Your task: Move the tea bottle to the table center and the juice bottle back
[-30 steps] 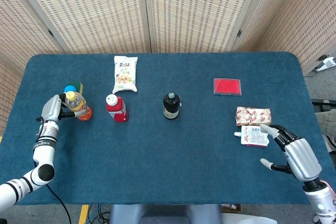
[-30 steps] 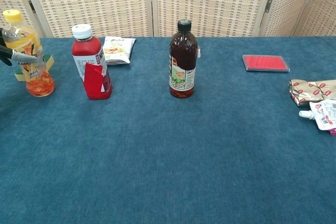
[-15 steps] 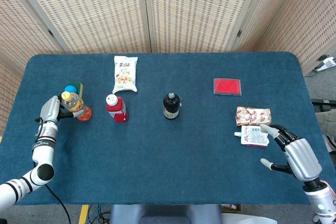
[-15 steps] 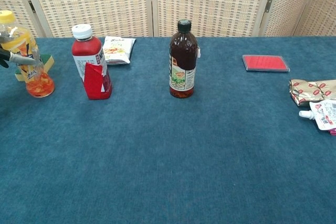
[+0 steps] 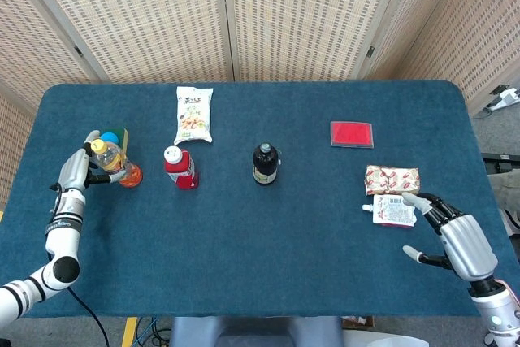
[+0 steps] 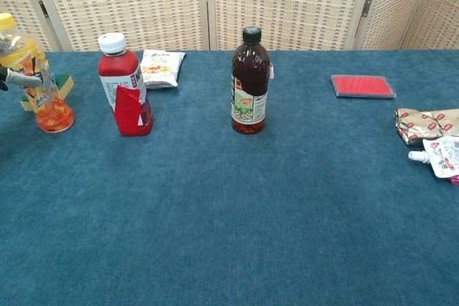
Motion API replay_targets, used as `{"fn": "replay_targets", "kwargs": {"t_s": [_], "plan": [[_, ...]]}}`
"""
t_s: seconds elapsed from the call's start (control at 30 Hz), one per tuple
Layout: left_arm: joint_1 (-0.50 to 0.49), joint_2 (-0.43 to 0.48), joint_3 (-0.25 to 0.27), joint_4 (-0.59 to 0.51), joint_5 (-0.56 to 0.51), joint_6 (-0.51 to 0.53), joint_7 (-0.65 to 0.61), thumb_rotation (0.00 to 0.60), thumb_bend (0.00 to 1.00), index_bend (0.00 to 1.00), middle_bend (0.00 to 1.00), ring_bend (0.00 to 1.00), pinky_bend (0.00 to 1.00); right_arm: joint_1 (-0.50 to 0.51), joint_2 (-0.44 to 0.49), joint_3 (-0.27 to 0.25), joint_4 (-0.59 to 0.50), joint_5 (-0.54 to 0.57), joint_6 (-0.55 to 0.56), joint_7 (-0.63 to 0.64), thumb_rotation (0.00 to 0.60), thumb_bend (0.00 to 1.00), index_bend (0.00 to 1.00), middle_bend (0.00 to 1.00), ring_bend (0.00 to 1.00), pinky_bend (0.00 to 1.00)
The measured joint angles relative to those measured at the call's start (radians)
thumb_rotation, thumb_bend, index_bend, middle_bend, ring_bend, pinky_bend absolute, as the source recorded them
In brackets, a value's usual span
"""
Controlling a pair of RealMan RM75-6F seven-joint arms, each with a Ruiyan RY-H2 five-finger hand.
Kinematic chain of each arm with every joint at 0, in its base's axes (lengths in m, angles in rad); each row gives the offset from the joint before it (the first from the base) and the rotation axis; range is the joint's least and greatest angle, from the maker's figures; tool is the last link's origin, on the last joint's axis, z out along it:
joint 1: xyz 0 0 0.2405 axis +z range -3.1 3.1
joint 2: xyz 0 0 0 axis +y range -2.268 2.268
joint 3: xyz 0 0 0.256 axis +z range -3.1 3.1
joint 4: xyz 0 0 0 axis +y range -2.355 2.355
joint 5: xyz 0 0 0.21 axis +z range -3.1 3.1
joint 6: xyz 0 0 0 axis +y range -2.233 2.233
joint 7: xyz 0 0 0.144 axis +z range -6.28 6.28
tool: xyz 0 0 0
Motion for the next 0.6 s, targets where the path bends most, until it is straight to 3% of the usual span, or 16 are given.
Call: {"fn": "replay_targets", "kwargs": {"t_s": [0.6], "plan": [[0.097, 0.171, 0.051, -0.261, 0.028, 0.082, 0.038, 0.6, 0.1, 0.01, 0.07, 0.2, 0.35, 0.0, -0.003, 0.001, -0.002, 0.008, -0.006, -0.016, 0.6, 0.08, 0.17, 0.3, 0.19, 0.44]]}}
